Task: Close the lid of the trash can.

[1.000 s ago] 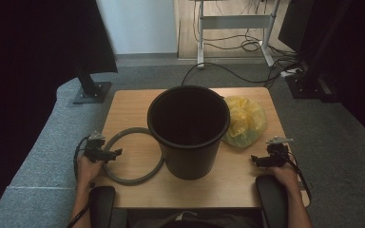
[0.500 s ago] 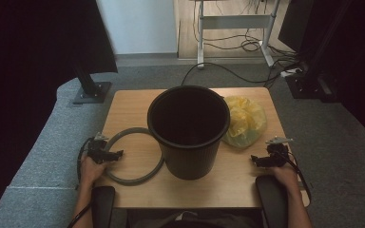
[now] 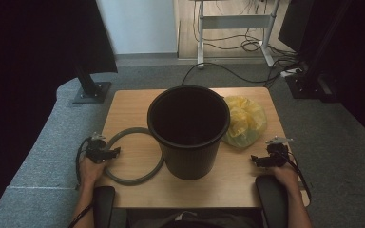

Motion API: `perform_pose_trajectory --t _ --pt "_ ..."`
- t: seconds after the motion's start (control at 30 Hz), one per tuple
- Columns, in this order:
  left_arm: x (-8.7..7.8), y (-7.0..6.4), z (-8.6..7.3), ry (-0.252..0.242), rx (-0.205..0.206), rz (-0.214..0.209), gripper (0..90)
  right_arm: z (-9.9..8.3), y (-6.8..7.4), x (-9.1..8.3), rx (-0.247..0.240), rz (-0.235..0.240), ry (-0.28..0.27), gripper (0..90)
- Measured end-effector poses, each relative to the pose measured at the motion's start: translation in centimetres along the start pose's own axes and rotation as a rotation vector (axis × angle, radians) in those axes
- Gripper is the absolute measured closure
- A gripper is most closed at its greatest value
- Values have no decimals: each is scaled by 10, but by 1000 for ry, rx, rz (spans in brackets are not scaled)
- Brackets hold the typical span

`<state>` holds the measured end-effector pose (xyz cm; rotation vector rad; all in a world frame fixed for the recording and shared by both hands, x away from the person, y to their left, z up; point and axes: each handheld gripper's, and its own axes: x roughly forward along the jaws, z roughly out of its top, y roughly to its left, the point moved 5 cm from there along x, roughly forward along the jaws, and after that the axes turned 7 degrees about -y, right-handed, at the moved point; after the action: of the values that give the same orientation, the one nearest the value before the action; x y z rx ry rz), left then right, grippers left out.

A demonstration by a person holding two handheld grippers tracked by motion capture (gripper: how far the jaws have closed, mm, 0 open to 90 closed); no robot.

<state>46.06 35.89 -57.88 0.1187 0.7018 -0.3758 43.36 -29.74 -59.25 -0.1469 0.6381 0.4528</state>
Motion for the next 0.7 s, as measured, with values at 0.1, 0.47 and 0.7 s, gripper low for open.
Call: perform_pose_trajectory --t 0.1,0.47,0.7 --pt "-2 2 1 7 -17 16 316 0 0 0 0 0 0 0" --pt "-9 8 0 20 -61 37 700 0 1 0 -3 4 0 0" --pt "-10 8 2 44 -79 39 782 0 1 0 -4 5 0 0"
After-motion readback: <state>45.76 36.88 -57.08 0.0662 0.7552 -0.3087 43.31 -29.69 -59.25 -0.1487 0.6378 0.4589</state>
